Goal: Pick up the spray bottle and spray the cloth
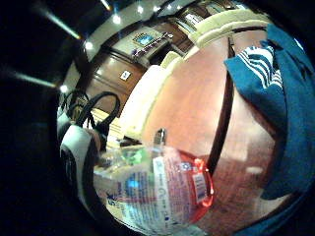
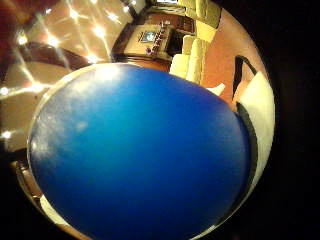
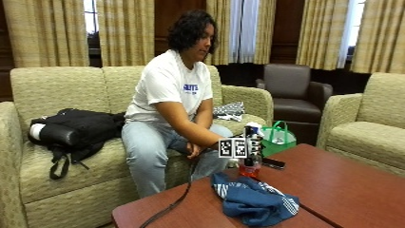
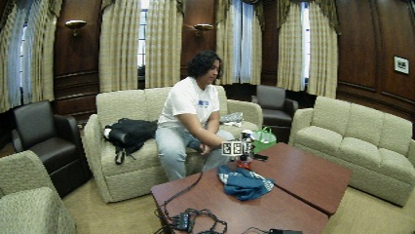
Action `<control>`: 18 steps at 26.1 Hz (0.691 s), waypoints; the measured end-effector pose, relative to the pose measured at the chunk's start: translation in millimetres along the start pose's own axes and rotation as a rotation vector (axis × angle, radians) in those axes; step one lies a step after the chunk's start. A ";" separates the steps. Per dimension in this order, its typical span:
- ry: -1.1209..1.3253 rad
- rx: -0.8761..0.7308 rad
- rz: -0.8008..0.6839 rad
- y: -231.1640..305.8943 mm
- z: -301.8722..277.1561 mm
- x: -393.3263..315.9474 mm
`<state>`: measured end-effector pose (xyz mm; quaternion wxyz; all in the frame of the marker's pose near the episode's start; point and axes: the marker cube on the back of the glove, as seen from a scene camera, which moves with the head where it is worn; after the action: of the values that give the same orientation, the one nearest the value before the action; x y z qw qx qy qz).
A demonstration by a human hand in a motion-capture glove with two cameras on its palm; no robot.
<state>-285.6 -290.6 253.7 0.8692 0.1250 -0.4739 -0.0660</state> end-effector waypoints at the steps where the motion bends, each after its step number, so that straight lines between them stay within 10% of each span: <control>1: -0.002 -0.006 0.004 0.1 0.1 0.5; 18: 0.046 -0.251 0.137 27.9 -9.4 26.7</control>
<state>-263.3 -268.6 278.1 0.8911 -0.0161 -0.4492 -0.0624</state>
